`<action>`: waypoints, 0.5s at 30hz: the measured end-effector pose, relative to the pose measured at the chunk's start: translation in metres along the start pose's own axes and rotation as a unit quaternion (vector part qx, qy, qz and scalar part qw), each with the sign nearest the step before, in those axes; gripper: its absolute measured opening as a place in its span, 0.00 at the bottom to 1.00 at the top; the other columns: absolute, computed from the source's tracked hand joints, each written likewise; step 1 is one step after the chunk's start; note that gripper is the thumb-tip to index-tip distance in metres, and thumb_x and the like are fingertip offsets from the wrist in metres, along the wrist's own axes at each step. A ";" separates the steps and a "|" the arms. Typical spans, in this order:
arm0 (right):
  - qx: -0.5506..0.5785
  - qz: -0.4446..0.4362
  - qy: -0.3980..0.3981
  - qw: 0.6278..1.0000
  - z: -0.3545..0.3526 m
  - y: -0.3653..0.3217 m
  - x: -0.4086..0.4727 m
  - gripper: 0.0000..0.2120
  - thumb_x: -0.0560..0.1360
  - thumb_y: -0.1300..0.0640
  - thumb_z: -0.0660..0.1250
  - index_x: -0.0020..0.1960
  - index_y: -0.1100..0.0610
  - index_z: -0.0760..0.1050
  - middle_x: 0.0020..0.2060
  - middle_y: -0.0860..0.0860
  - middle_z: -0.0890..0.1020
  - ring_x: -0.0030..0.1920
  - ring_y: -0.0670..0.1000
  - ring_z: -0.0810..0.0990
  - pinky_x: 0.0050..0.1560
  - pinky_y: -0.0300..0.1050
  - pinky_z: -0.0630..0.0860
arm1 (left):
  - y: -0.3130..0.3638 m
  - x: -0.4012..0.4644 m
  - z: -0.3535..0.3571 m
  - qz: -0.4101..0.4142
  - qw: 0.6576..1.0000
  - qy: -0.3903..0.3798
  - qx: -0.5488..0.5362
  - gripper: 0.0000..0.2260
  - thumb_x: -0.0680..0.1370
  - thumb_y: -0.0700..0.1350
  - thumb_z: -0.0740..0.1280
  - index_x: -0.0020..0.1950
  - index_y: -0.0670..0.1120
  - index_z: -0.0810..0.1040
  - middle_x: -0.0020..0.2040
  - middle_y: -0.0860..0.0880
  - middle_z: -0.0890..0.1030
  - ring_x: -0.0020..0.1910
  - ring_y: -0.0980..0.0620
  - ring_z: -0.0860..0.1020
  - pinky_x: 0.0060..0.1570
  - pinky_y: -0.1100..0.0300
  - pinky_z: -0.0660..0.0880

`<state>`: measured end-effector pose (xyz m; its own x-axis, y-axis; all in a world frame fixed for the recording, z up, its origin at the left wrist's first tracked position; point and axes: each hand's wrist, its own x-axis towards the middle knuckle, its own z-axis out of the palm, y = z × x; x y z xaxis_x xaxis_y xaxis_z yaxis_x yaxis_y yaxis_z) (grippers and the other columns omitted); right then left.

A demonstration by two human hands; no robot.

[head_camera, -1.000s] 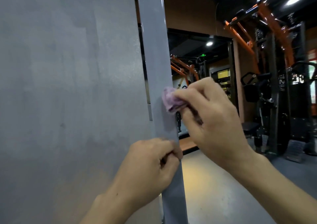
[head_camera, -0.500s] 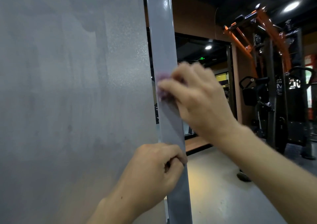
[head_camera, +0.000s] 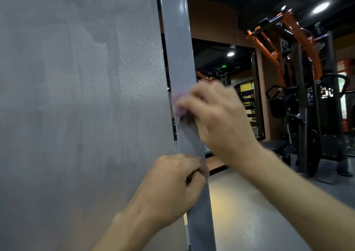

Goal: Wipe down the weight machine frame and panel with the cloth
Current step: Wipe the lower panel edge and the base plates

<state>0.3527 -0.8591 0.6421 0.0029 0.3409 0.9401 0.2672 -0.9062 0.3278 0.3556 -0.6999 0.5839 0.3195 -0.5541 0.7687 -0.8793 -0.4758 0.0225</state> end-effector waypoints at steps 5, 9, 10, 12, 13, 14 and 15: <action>0.032 -0.050 -0.029 0.998 -0.003 -0.006 -0.057 0.10 0.81 0.56 0.63 0.55 0.54 0.83 0.52 0.52 0.82 0.48 0.56 0.79 0.46 0.53 0.72 | 0.001 0.002 0.000 0.030 1.000 -0.005 -0.004 0.08 0.74 0.43 0.64 0.41 0.51 0.82 0.39 0.58 0.82 0.36 0.60 0.77 0.37 0.64 0.74; 0.043 0.024 0.016 0.999 0.004 0.002 0.014 0.13 0.79 0.54 0.60 0.55 0.53 0.82 0.49 0.53 0.80 0.46 0.54 0.76 0.47 0.49 0.69 | 0.001 0.005 0.003 0.003 1.000 0.008 0.009 0.09 0.72 0.41 0.64 0.40 0.53 0.82 0.38 0.60 0.82 0.36 0.63 0.78 0.36 0.70 0.72; 0.070 0.061 0.035 0.995 0.005 0.005 0.027 0.12 0.78 0.56 0.62 0.56 0.53 0.82 0.49 0.52 0.79 0.47 0.52 0.76 0.48 0.49 0.71 | 0.002 0.006 0.003 0.004 1.000 0.009 0.012 0.10 0.72 0.41 0.64 0.40 0.53 0.82 0.38 0.60 0.82 0.35 0.64 0.77 0.36 0.73 0.70; 0.161 0.121 0.065 0.977 0.005 0.008 0.028 0.11 0.79 0.60 0.66 0.58 0.52 0.82 0.49 0.49 0.78 0.48 0.48 0.76 0.49 0.47 0.76 | 0.005 0.006 0.003 0.000 1.000 0.011 0.013 0.10 0.73 0.41 0.63 0.39 0.53 0.83 0.36 0.60 0.81 0.34 0.63 0.77 0.34 0.75 0.68; 0.206 0.148 0.074 0.964 0.004 0.008 0.018 0.11 0.79 0.62 0.68 0.59 0.53 0.82 0.50 0.48 0.78 0.47 0.45 0.76 0.48 0.42 0.77 | 0.005 0.006 0.004 -0.002 1.000 0.011 0.012 0.10 0.73 0.42 0.63 0.39 0.53 0.83 0.35 0.60 0.81 0.34 0.62 0.78 0.34 0.74 0.68; 0.239 0.179 0.082 0.951 0.002 0.008 0.004 0.10 0.79 0.61 0.69 0.59 0.53 0.81 0.50 0.47 0.79 0.46 0.44 0.77 0.46 0.38 0.77 | 0.004 0.006 0.005 -0.003 1.000 0.014 0.011 0.10 0.73 0.41 0.64 0.39 0.53 0.83 0.35 0.60 0.81 0.34 0.62 0.78 0.34 0.72 0.69; 0.265 0.220 0.090 0.934 0.001 0.009 -0.013 0.09 0.80 0.60 0.70 0.58 0.52 0.81 0.49 0.46 0.80 0.45 0.44 0.78 0.43 0.37 0.77 | 0.005 0.006 0.005 -0.001 1.000 0.017 0.010 0.10 0.72 0.40 0.64 0.38 0.53 0.82 0.36 0.60 0.81 0.34 0.62 0.79 0.34 0.71 0.70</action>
<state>0.3556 -0.8714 0.6324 0.0753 -0.1275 0.9890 0.7182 -0.6811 -0.1425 0.3555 -0.7090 0.5854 0.3083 -0.5306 0.7895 -0.8719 -0.4896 0.0114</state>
